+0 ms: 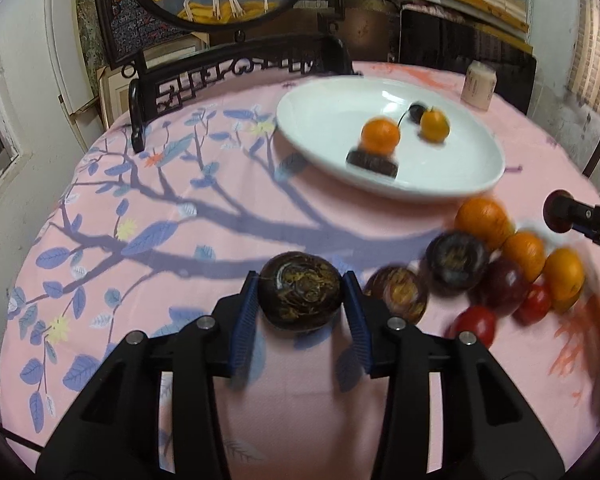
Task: Organize fruits
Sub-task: 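Release the dark brown fruit and red plum into the white plate, then grasp a third dark brown fruit with the left tool while the right tool grasps a yellow lemon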
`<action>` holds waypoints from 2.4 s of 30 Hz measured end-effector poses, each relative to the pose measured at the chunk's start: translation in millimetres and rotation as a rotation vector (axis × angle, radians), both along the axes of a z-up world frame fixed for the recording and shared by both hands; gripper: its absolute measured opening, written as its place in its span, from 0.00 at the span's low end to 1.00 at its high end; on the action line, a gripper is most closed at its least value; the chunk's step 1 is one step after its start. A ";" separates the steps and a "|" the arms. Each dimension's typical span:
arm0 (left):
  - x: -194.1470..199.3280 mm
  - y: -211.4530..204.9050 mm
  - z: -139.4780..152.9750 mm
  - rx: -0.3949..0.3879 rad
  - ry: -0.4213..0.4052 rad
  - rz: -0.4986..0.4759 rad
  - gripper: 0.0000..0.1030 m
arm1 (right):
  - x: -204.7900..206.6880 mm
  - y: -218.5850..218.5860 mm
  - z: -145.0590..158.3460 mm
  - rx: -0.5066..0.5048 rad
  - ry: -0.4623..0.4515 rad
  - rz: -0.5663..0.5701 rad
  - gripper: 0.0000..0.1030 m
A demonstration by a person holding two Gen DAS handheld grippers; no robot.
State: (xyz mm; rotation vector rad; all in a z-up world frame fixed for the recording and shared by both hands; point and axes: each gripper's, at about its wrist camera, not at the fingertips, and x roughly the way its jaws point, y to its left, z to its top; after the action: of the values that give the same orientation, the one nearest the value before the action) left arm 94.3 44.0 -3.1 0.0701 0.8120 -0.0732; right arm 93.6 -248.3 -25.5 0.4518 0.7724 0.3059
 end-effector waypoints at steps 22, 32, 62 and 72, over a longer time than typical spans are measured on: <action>105.3 -23.2 28.9 -0.085 -0.034 -0.001 0.71 | 71.4 38.3 34.0 -0.079 -0.133 0.035 0.58; 60.4 -18.6 12.9 -0.033 -0.014 0.009 0.72 | 17.3 34.3 29.6 -0.175 -0.142 0.029 0.62; 7.0 -26.3 -13.2 0.014 0.045 -0.075 0.38 | -32.0 38.7 20.3 -0.201 -0.142 0.097 0.71; 7.7 -35.6 -21.8 0.104 0.048 -0.060 0.42 | -43.3 74.4 6.4 -0.382 -0.136 0.190 0.58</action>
State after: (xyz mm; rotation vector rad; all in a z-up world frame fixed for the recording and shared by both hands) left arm 102.0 8.4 -24.9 0.1915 0.8620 -0.0896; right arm 50.3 -174.0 -19.2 -0.0031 0.7210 0.3533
